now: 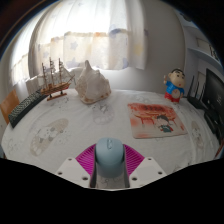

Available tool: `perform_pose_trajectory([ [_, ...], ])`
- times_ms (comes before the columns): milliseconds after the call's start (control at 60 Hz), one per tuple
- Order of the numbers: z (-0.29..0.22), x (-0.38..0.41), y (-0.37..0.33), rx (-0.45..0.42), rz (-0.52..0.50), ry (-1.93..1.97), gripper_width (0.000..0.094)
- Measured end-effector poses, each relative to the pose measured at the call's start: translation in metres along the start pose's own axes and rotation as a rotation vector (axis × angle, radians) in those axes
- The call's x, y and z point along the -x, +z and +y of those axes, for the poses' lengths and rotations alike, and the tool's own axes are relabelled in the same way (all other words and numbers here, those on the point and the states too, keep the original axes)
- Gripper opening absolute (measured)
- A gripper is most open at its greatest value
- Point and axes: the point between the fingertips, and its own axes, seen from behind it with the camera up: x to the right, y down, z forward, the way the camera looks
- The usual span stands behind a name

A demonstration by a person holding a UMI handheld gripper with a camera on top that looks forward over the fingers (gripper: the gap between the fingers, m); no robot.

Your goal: Arrange mouse

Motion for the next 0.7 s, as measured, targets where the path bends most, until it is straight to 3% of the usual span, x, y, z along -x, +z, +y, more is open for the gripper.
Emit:
perform_pose_trajectory([
  [200,-0.119,-0.038,-0.037,-0.129,0.018,0.028,0.0377],
  [367,-0.183,-0.118,-0.001,-0.19,0.081,0.021,0.0377],
  [500,-0.164,-0.177,0.071,-0.144,0.095,0.034,0.0376],
  [700,-0.085,-0.209,0.148,0.002,0.064,0.055,0.0384],
])
